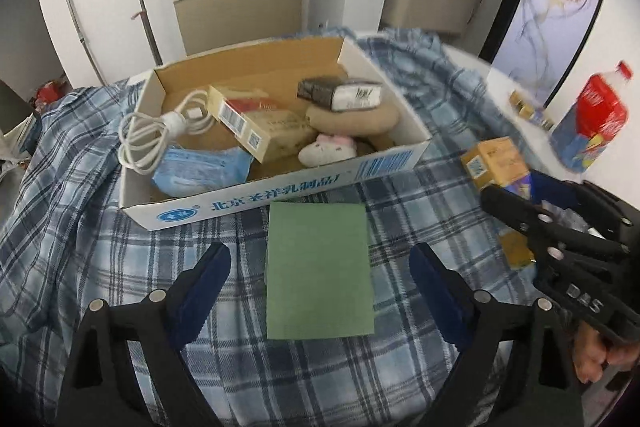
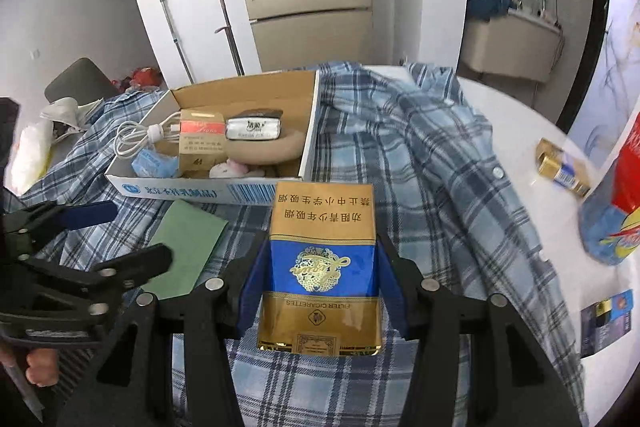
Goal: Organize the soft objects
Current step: 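Lift the gold tin with the right gripper while the left gripper grasps the green card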
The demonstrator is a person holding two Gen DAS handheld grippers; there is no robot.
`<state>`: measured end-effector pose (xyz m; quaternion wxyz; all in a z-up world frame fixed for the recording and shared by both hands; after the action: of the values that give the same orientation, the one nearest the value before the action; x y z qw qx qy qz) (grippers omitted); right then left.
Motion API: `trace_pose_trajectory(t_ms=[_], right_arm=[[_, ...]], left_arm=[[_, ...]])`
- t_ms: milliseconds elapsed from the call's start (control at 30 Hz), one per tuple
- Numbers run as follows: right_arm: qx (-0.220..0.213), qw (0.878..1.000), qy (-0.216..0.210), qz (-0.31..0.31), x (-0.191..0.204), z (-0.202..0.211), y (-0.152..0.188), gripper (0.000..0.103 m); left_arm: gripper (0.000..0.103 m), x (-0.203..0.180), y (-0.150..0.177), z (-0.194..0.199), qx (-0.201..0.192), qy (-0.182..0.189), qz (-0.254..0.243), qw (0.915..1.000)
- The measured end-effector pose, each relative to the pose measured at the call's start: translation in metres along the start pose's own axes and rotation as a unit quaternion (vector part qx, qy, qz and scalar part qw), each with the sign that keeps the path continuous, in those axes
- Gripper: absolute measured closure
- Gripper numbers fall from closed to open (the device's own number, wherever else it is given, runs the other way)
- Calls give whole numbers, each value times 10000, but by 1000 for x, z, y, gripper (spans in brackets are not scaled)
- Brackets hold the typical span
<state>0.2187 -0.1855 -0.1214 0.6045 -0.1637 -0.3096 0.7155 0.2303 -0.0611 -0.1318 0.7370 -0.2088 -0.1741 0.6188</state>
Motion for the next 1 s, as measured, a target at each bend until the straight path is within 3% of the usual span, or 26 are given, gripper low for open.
trace_pose_trajectory(t_ms=[133,233,467,700,767,1000], right_arm=[[104,9999,-69,0,1,-6,2,52],[169,9998,-84,-10,0,-9,5,52],[327,9995,-23,46,1,-17,11,52],[364,9993,-10,76,2,-19,11,52],[375,9993,-3,84,3,-20,11,52],[381,9992,-5,93,4,-20,12,52]], left_arm=[[10,-3,-5,-20,272,-161,-103,9994],[10,-6,-6,-28,335,-70,-108,9994],[11,-8,-7,-28,37,-224,-173,9996],[12,-15,-3,-36,146,-181,-366,9991],[21,-14,-4,-40,148,-299,-360,9988],[27,-14,1,-48,280,-186,-336,9989]])
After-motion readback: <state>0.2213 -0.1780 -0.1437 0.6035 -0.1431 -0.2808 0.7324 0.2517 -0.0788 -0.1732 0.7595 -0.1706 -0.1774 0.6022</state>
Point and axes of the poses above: each gripper's, at about its wrist camera, not at the fingertips, and z roughly against the way its jaws point, x to its left, y to its underside, the point moved 8 cm from there along -z, roughly the way its jaws point, and after that the axes turned 4 degrees about -y, right-handed, at the moved point
